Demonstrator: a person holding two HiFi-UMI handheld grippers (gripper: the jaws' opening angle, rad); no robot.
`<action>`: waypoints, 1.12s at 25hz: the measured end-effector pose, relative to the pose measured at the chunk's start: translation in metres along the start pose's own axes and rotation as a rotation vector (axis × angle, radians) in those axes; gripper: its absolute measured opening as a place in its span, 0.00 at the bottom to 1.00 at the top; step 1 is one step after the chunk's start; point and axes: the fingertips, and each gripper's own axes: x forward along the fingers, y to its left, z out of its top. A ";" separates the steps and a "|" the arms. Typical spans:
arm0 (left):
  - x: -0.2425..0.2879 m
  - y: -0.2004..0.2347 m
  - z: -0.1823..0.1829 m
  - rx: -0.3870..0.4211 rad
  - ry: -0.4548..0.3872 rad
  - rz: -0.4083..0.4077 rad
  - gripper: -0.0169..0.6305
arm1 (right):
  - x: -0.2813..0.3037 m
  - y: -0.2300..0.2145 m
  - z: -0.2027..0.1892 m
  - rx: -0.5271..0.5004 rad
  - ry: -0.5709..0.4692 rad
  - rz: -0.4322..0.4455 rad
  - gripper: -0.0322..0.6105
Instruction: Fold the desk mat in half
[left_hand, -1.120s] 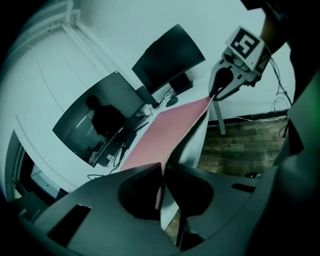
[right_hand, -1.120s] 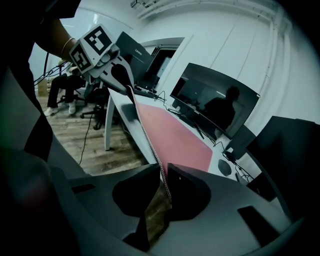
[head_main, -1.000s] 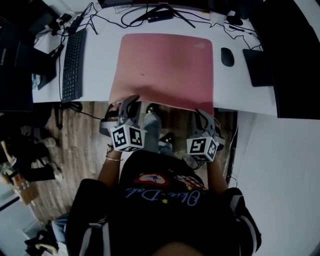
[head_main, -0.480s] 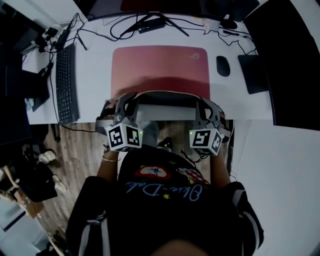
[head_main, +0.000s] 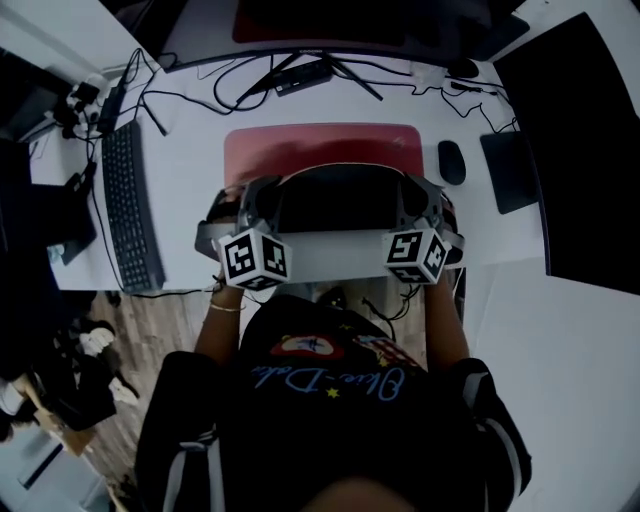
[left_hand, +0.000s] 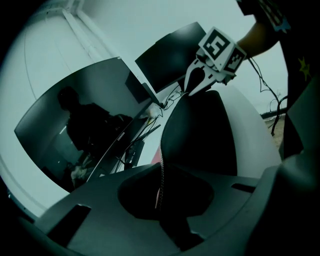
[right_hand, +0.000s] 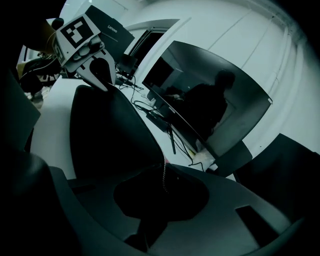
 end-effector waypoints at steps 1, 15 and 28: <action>0.006 0.004 -0.001 0.001 0.001 -0.007 0.06 | 0.008 -0.002 0.002 -0.005 0.009 -0.001 0.08; 0.072 0.034 -0.020 0.010 0.065 -0.088 0.07 | 0.090 -0.013 0.004 -0.038 0.114 0.000 0.08; 0.102 0.036 -0.035 0.024 0.090 -0.080 0.15 | 0.121 -0.001 -0.006 -0.102 0.182 0.002 0.14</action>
